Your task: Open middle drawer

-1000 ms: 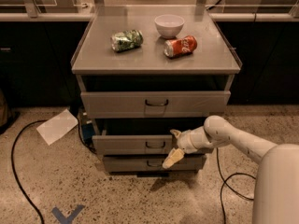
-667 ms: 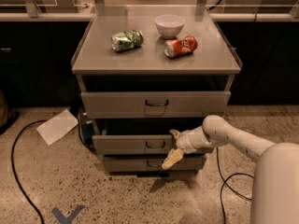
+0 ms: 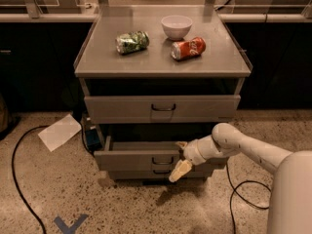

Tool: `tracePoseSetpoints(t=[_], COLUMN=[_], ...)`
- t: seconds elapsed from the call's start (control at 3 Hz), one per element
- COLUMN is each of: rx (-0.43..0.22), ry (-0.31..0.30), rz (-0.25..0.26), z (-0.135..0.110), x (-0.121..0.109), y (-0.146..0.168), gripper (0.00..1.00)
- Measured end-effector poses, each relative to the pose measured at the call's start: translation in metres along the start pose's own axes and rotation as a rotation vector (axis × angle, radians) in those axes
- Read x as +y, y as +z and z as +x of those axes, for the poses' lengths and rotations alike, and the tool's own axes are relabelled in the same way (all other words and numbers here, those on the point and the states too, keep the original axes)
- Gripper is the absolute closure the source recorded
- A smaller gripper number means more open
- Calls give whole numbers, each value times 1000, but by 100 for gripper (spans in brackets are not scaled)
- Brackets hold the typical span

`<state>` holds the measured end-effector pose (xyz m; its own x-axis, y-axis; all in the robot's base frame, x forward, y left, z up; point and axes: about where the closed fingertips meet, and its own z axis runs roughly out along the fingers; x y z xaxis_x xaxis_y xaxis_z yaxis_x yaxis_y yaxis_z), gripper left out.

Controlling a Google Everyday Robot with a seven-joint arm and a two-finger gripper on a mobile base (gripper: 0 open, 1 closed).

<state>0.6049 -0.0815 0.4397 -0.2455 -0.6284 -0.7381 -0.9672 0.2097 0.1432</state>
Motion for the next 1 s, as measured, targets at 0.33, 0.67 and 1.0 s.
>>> tracePoseSetpoints(t=[0.33,0.67,1.0], rx=[0,23,48], ry=[0,2,12], rz=[0,-30,-88], z=[0,10,19], x=[0,16,71], y=[0,7,-4], gripper=[0,0,0])
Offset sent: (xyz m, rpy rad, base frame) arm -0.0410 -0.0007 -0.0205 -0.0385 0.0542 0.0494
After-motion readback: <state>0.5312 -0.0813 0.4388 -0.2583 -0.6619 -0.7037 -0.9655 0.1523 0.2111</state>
